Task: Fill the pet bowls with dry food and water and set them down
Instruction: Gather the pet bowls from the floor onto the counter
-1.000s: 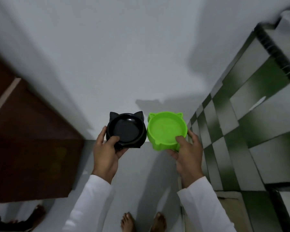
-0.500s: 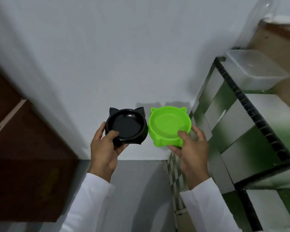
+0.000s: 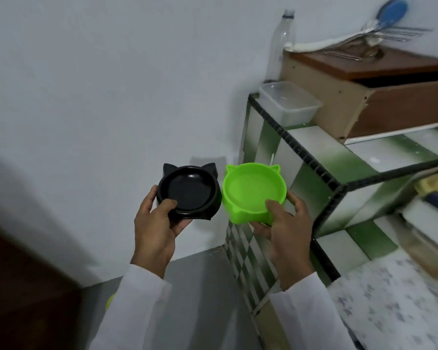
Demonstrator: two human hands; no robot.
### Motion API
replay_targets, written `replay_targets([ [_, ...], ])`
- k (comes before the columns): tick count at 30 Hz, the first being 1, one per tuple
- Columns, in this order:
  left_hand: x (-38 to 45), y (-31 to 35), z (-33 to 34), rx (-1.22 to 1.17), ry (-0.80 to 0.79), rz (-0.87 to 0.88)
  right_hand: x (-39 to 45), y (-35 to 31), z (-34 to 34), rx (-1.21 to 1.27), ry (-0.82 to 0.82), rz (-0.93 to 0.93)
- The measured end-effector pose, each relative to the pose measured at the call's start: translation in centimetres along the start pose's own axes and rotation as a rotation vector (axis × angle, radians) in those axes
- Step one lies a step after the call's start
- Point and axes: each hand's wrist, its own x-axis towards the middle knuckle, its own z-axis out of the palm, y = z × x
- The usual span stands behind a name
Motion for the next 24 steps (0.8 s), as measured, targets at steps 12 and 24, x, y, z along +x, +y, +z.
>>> replay_targets([
  [12, -6.2, -0.8, 2.6, 0.113, -0.263, -0.122, -8.5, -2.0, -6.8, 0.119, 0.271, -0.118],
  [24, -14.5, -7.0, 5.7, 0.207, -0.457, -0.259, -16.0, -3.3, -17.0, 0.203, 0.515, -0.233],
])
